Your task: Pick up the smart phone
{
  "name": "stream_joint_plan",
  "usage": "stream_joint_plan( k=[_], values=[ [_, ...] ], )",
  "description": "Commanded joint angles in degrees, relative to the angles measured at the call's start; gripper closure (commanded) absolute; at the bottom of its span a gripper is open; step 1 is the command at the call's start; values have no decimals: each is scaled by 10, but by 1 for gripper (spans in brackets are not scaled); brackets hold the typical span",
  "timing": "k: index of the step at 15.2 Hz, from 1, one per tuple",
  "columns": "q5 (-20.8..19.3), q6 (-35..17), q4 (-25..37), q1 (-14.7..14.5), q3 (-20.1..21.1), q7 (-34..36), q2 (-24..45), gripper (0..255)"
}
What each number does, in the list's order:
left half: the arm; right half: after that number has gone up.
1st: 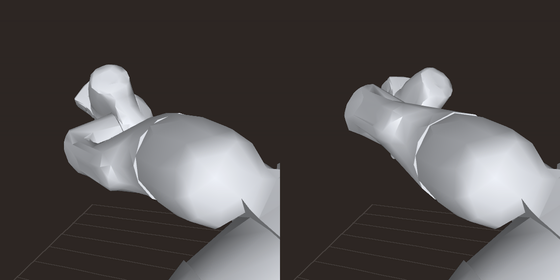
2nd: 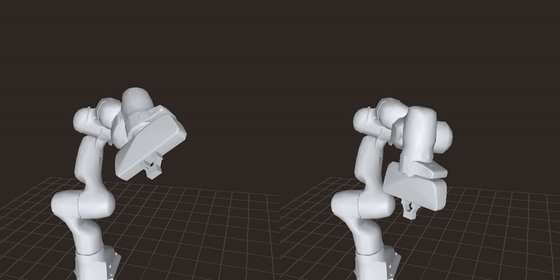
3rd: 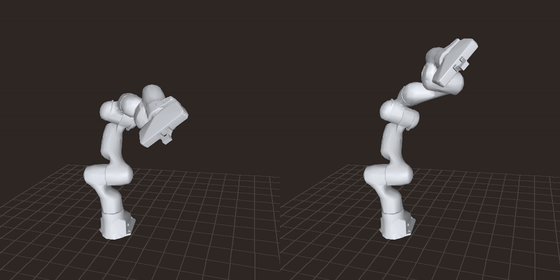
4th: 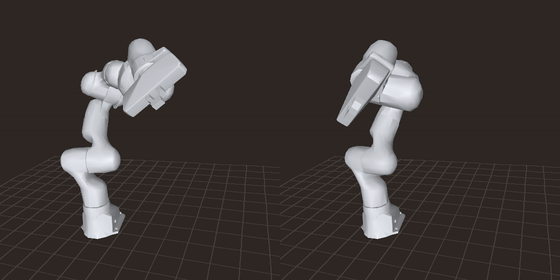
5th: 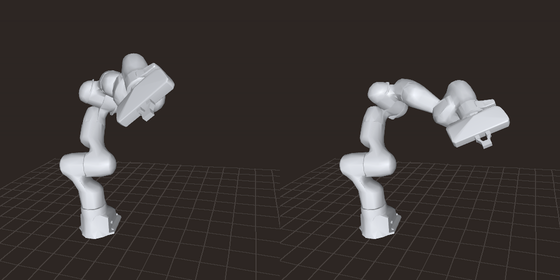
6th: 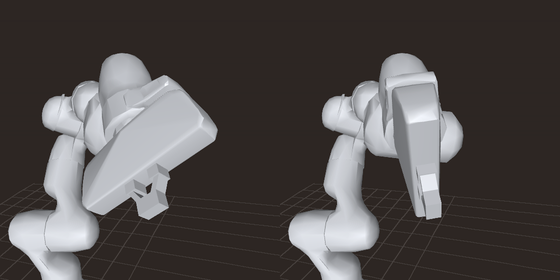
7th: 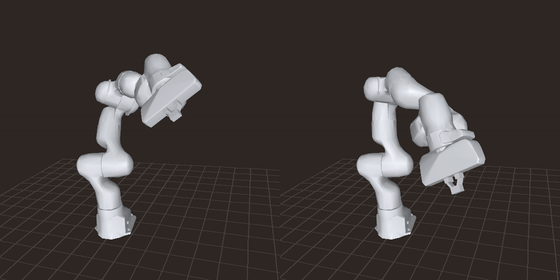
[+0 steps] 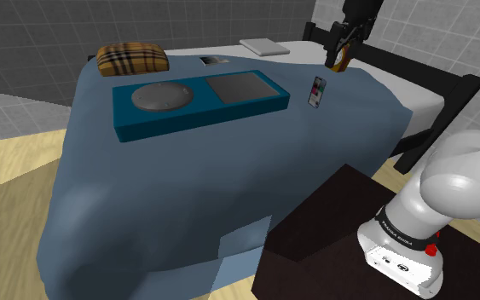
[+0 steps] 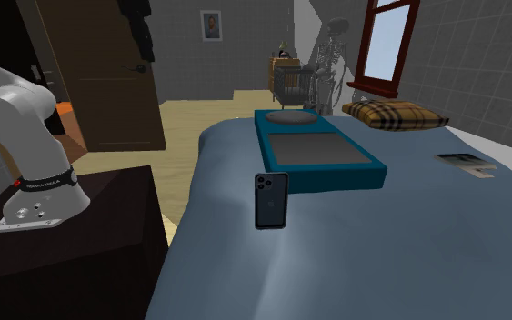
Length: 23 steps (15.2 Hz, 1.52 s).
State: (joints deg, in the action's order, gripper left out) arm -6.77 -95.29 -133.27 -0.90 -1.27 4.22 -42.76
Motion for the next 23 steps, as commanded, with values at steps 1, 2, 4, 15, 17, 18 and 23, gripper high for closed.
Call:
stream_joint_plan(
  k=[1,2,4,15,17,18,23],
  values=[
    [0,0,0,0,0,0,0,0],
    [-4,-11,2,4,-10,-7,13,0],
    [-12,-33,7,12,-30,-22,41,0],
    [-19,-136,83,41,-134,-108,227,0],
    [-12,-150,106,45,-152,-126,266,0],
    [-7,-157,118,48,-160,-136,285,0],
    [29,-181,188,62,-197,-186,389,0]
  ],
)
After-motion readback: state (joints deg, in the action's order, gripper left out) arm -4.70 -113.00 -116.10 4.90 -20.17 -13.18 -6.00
